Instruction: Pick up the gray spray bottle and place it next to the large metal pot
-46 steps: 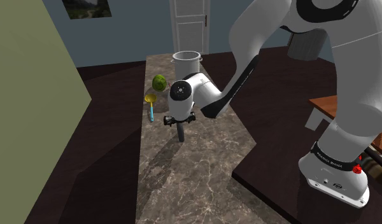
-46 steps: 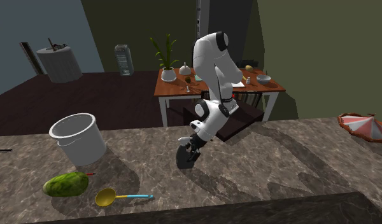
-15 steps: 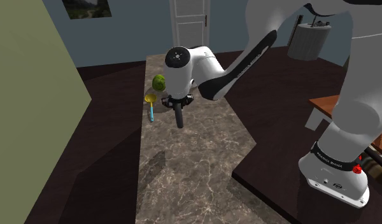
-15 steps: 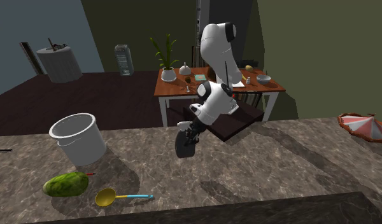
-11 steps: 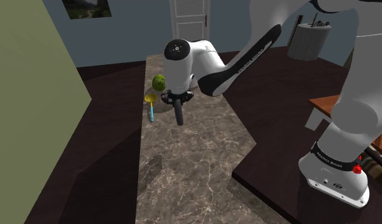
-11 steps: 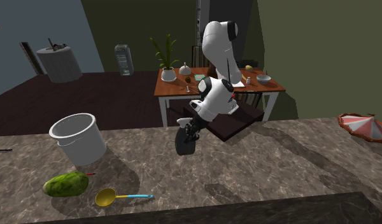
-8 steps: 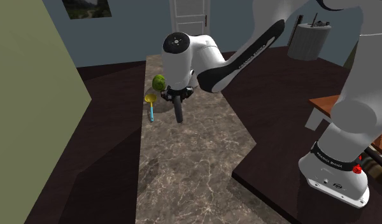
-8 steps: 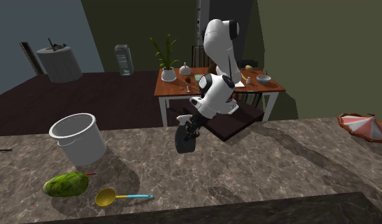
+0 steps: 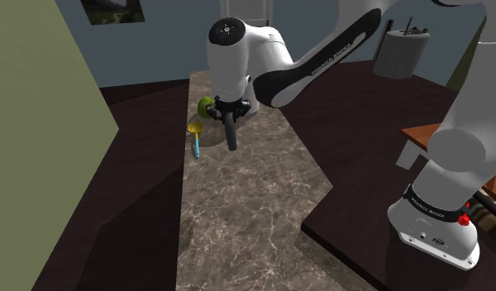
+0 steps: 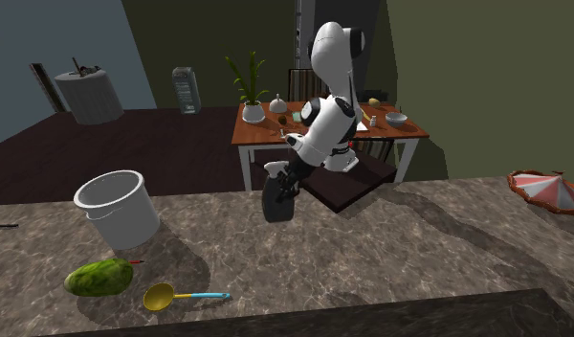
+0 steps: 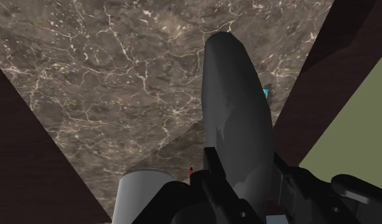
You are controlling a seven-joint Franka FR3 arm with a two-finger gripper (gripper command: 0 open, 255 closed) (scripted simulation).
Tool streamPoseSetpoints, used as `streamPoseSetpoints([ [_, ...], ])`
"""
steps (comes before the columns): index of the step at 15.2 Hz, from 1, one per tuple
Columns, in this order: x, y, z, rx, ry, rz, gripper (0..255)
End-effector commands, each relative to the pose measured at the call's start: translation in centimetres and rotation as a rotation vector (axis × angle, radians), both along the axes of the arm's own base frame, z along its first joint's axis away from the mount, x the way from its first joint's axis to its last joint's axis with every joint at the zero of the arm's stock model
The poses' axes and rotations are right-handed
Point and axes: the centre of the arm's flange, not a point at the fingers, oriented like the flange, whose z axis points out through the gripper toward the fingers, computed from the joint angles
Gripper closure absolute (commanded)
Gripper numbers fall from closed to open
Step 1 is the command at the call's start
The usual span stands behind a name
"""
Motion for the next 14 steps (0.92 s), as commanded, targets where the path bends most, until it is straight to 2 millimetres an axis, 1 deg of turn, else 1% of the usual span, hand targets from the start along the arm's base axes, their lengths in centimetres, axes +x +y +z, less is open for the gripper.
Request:
streamPoseSetpoints([
  [1, -0.1, 0.0, 1.0, 0.000, 0.000, 0.000, 255],
  [14, -0.1, 0.0, 7.8, 0.000, 0.000, 0.000, 255],
])
